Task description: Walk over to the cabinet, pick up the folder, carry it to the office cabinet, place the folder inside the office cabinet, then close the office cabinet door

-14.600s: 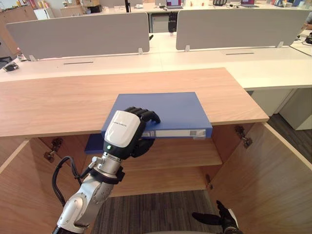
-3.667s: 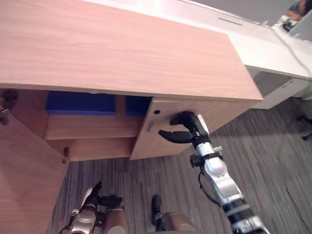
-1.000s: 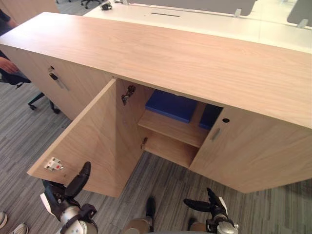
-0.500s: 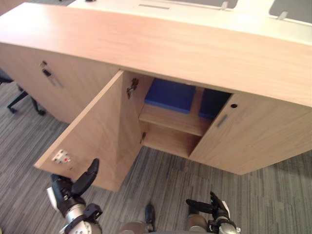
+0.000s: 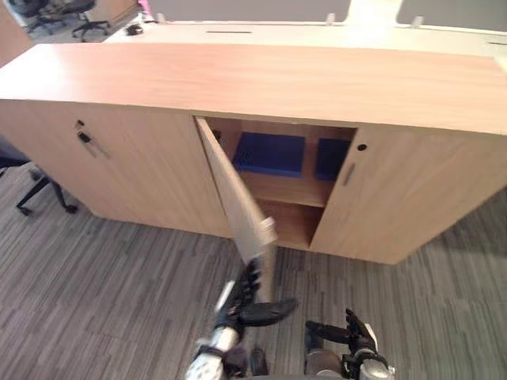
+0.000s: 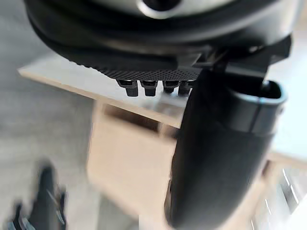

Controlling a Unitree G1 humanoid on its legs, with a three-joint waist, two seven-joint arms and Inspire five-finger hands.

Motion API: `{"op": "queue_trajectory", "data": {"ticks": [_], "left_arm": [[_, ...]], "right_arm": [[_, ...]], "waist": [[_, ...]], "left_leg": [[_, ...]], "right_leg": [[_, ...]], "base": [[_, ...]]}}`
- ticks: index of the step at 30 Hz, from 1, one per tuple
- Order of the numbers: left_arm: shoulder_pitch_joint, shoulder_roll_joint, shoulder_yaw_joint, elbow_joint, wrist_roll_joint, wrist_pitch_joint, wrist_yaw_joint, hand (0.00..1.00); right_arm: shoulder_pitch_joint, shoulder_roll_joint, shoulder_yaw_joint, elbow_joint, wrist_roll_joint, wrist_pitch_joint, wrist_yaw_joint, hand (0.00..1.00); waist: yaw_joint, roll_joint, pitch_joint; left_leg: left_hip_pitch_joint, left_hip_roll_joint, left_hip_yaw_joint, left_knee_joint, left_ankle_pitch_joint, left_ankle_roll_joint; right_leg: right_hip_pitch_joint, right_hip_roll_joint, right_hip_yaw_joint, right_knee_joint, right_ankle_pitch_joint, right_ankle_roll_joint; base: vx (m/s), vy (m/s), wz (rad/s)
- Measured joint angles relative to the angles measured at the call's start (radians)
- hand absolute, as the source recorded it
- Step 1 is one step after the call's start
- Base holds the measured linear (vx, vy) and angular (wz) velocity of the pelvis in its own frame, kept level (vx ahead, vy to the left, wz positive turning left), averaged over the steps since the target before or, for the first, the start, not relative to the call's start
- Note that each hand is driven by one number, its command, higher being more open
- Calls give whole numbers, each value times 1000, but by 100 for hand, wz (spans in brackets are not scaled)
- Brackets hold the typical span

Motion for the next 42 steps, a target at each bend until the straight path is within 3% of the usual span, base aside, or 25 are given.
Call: {"op": "queue_trajectory", "data": {"ticks": [2, 3, 6, 10, 11, 14, 17, 23, 29, 36, 42], "left_arm": [[-93, -44, -119, 29, 44, 19, -41, 100], [-121, -61, -134, 49, 56, 24, -53, 100], [-257, -115, -91, 134, 127, 36, -37, 100], [-420, -109, 227, 249, 273, 37, 96, 100], [-457, -82, 344, 268, 292, 37, 144, 100], [-492, 24, 558, 270, 293, 48, 230, 100], [-485, 119, 631, 271, 293, 59, 234, 100], [-420, 141, 691, 271, 293, 68, 202, 100], [-339, 170, 753, 281, 289, 68, 189, 100], [-234, 147, 753, 268, 261, 64, 155, 100], [-2, 49, 751, 304, 230, 50, 79, 100]], "right_arm": [[-20, 5, 2, -1, 7, 2, -10, 100], [-23, 5, 2, -1, 6, 2, -11, 100], [-21, 6, 0, -13, 7, 2, -19, 100], [8, 1, -37, -20, 1, 1, -24, 100], [23, -2, -51, -18, 1, 1, -21, 100], [44, -20, -80, 7, 1, 2, -11, 100], [58, -31, -98, 21, 1, 2, 10, 100], [60, -31, -101, 23, 0, 3, 44, 100], [65, -29, -107, 24, -11, 5, 57, 100], [57, -29, -105, 36, -12, 5, 57, 100], [55, -25, -107, 48, -48, 14, 52, 100]], "waist": [[-50, 13, 4], [-59, 14, 5], [-92, 16, 5], [-111, 20, 7], [-111, 26, 11], [-111, 50, 27], [-106, 65, 38], [-98, 61, 40], [-63, 46, 50], [-48, 44, 50], [-14, 26, 41]], "left_leg": [[-14, 8, 66, 6, -1, 0], [-16, 11, 84, 10, -4, 2], [-21, 29, 147, 41, -31, -2], [-17, 54, 166, 79, -47, -10], [-10, 63, 158, 83, -48, -12], [14, 82, 123, 79, -49, -14], [25, 90, 104, 79, -51, -17], [40, 87, 91, 79, -53, -21], [41, 97, 85, 77, -57, -27], [53, 113, 74, 65, -51, -21], [65, 112, 83, 64, -56, -25]], "right_leg": [[-9, 20, 60, -58, 29, -17], [-10, 26, 73, -69, 35, -23], [-7, 47, 119, -121, 62, -38], [26, 62, 135, -173, 94, -23], [36, 70, 133, -176, 95, -23], [56, 90, 111, -176, 95, -23], [69, 98, 94, -177, 95, -23], [89, 93, 83, -183, 92, -27], [90, 103, 71, -183, 80, -50], [100, 120, 59, -178, 79, -52], [108, 121, 67, -183, 79, -52]], "base": [[33, 17, -99], [83, -16, -95], [96, -37, -76], [162, -89, -30], [99, -78, -7], [97, -96, -4], [36, -55, 9], [-46, -6, 6], [-44, -48, 2], [13, -17, 1], [-10, 20, -4]]}}
